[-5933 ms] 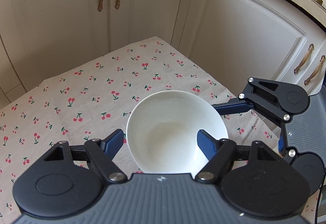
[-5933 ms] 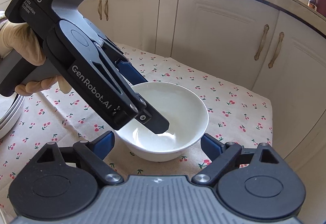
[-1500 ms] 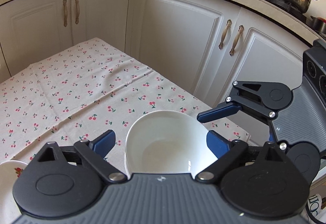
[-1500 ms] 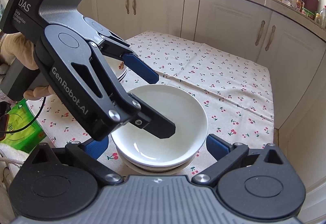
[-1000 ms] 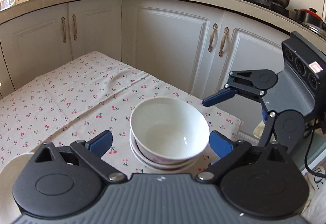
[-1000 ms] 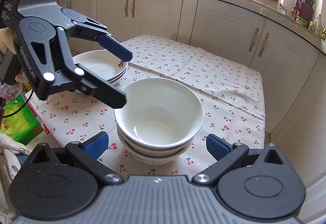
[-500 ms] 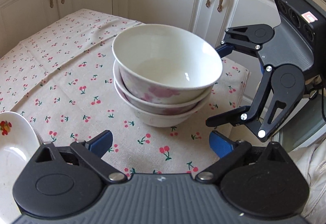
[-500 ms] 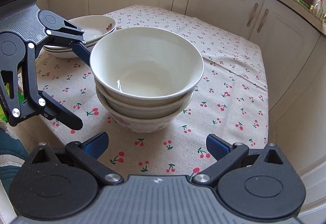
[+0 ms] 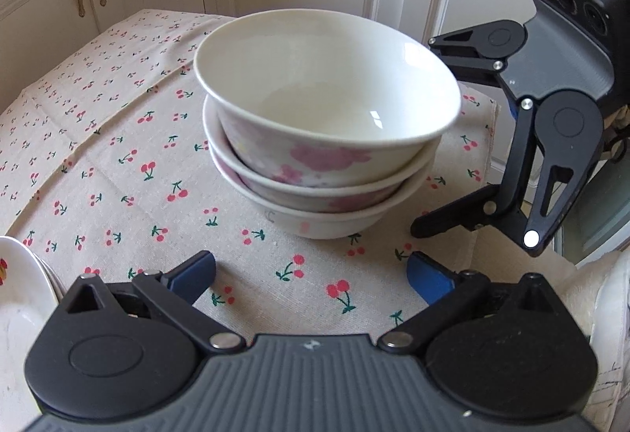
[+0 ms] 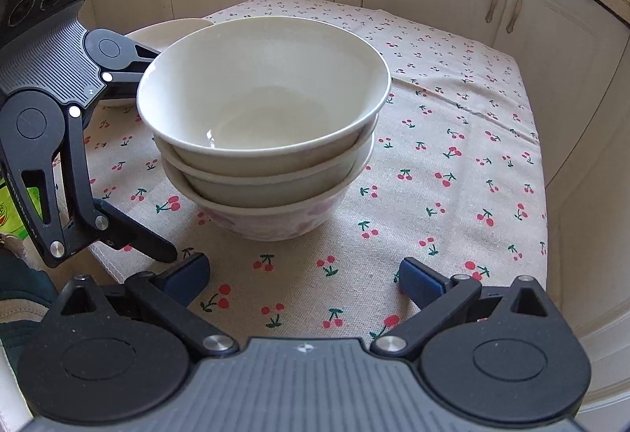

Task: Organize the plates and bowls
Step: 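Close the right gripper on the rim of the stacked bowls, then lift the bowl stack with the right gripper and lower it onto the plate stack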

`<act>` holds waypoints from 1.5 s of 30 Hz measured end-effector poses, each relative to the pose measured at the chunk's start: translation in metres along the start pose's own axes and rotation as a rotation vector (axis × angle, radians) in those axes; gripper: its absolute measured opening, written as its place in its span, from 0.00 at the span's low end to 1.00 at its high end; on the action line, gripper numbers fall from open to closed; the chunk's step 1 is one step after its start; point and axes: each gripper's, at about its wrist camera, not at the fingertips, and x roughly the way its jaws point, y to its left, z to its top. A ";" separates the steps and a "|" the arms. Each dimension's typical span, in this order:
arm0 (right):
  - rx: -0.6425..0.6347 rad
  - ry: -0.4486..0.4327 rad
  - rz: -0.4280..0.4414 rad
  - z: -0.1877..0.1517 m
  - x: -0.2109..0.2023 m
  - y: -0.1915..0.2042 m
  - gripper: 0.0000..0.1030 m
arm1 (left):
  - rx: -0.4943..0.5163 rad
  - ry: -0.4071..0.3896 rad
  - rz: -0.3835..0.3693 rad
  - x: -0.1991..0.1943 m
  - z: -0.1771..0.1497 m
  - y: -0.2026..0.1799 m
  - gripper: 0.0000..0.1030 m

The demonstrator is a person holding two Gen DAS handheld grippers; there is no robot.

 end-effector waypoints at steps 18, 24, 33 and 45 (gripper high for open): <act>0.032 -0.118 -0.037 -0.020 -0.005 0.004 1.00 | 0.021 -0.074 -0.019 -0.003 -0.011 0.004 0.99; -0.059 -0.091 0.001 -0.012 -0.008 0.003 1.00 | 0.074 -0.114 -0.041 -0.018 -0.004 0.007 0.98; -0.285 -0.089 0.081 0.018 -0.010 0.001 1.00 | 0.147 -0.114 -0.076 -0.016 0.015 0.017 0.97; -0.368 -0.026 0.203 0.044 -0.003 -0.005 0.90 | 0.229 -0.065 -0.158 -0.005 0.026 0.023 0.84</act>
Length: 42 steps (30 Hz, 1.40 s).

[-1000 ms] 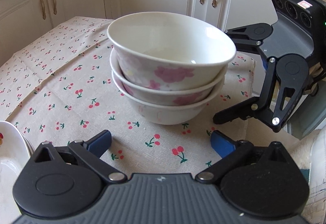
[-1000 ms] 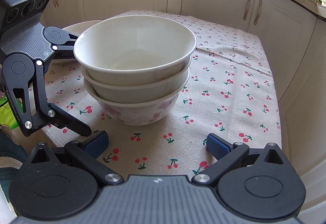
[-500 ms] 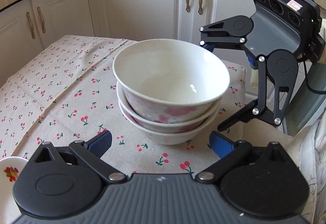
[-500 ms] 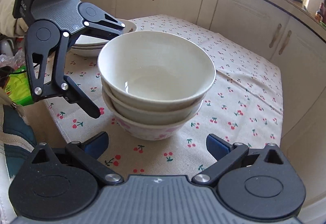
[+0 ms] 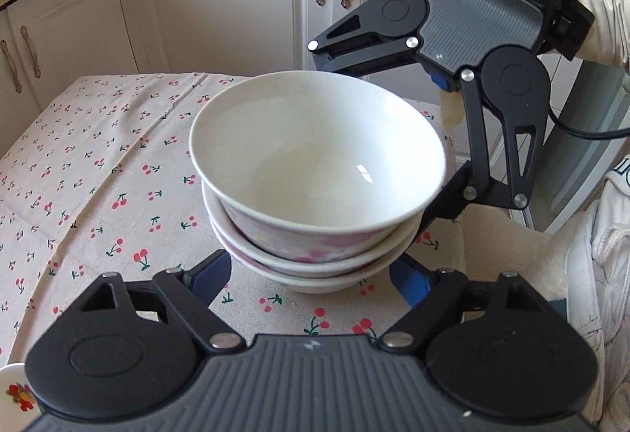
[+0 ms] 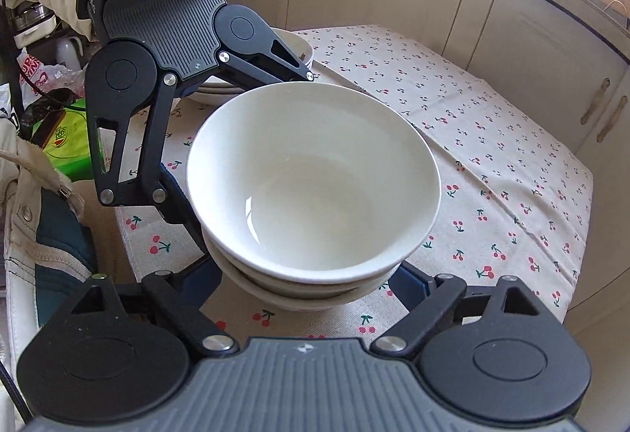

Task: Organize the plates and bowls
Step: 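Lift the bowl stack with the right gripper and lower it onto the plate stack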

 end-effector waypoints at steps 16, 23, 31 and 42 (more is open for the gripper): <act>-0.003 0.035 0.040 0.002 0.005 -0.008 0.89 | -0.005 0.016 -0.065 0.006 0.004 0.010 0.81; -0.008 0.043 0.040 0.003 0.006 -0.008 0.88 | -0.007 0.022 -0.064 0.005 0.005 0.009 0.80; -0.002 0.046 0.034 0.004 0.005 -0.005 0.88 | -0.003 0.025 -0.058 0.004 0.005 0.006 0.80; -0.016 0.046 0.048 0.011 -0.004 0.004 0.88 | -0.025 0.011 -0.036 -0.016 0.002 -0.004 0.80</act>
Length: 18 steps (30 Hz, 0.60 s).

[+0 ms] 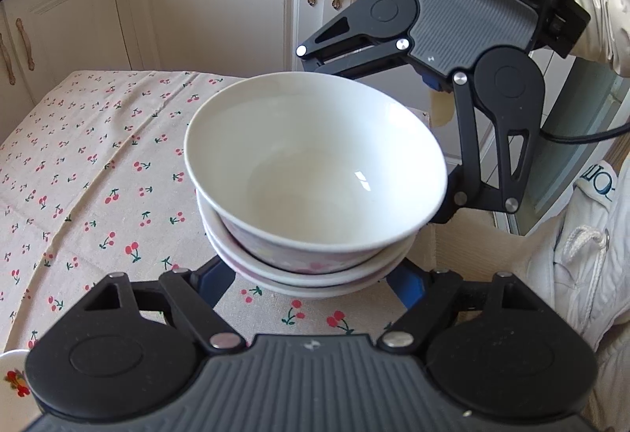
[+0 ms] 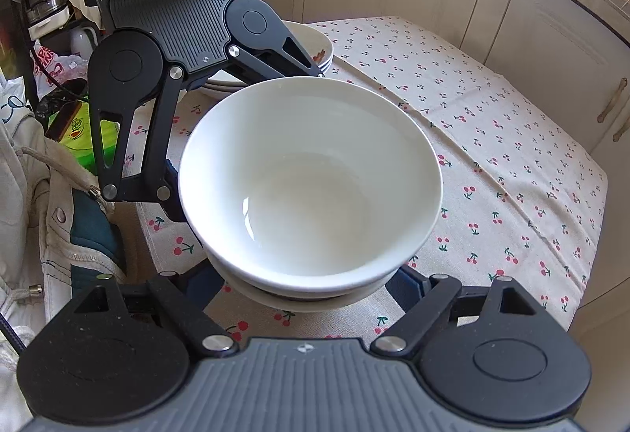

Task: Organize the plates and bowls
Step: 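Lift the bowl stack with the right gripper and lower it onto the plate stack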

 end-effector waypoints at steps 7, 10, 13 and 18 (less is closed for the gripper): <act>-0.087 -0.015 -0.003 0.030 -0.008 0.016 0.88 | -0.032 -0.036 0.072 -0.039 -0.011 -0.006 0.80; -0.136 -0.026 -0.004 0.051 -0.007 0.022 0.88 | -0.047 -0.055 0.123 -0.061 -0.020 -0.004 0.80; -0.192 -0.039 0.001 0.075 0.000 0.026 0.88 | -0.068 -0.067 0.176 -0.081 -0.032 0.001 0.80; -0.278 -0.060 0.028 0.116 0.024 0.031 0.88 | -0.111 -0.066 0.265 -0.108 -0.054 0.015 0.80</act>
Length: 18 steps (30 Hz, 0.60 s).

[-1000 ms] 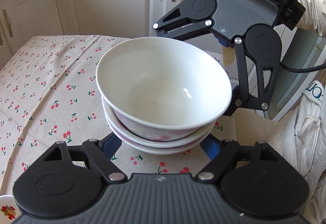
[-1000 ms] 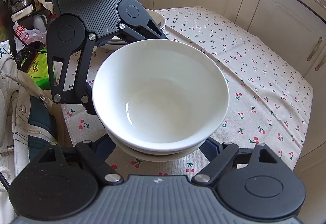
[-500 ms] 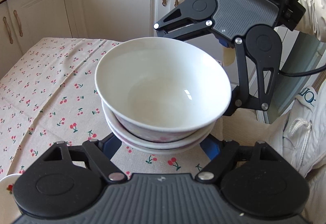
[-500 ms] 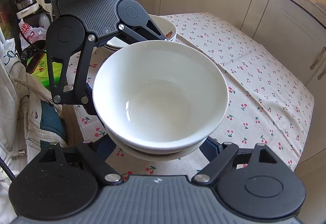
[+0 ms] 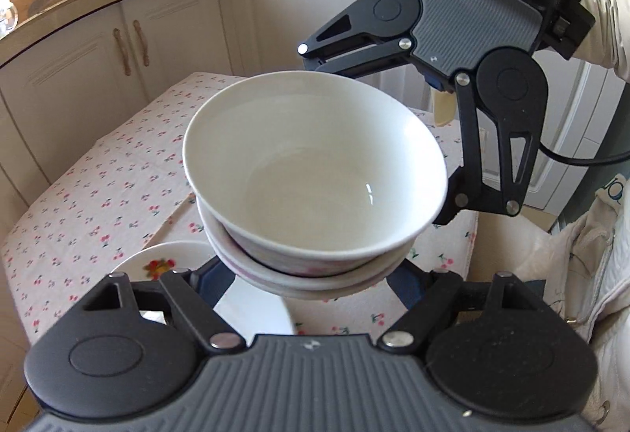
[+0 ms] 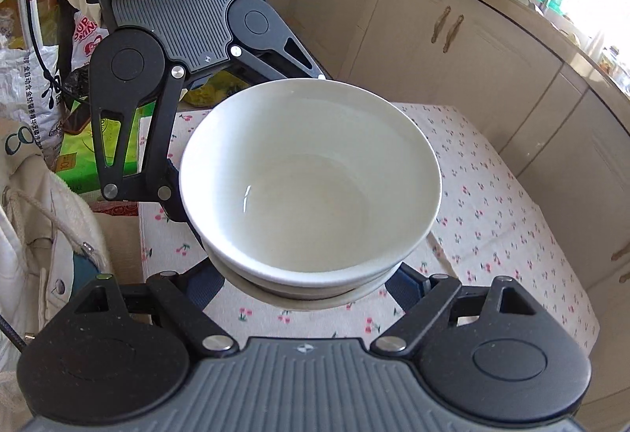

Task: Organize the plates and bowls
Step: 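Lift the bowl stack with the right gripper and lower it onto the plate stack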

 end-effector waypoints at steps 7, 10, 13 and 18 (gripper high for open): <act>-0.077 -0.011 0.054 0.042 0.046 -0.011 0.88 | -0.067 0.023 0.073 -0.011 -0.025 0.035 0.80; -0.097 -0.003 0.077 0.055 0.067 -0.016 0.88 | -0.092 0.034 0.079 -0.010 -0.034 0.048 0.80; -0.112 0.005 0.088 0.064 0.084 -0.020 0.88 | -0.111 0.039 0.086 -0.012 -0.045 0.057 0.80; -0.110 0.022 0.116 0.073 0.105 -0.028 0.88 | -0.135 0.048 0.082 -0.008 -0.053 0.071 0.80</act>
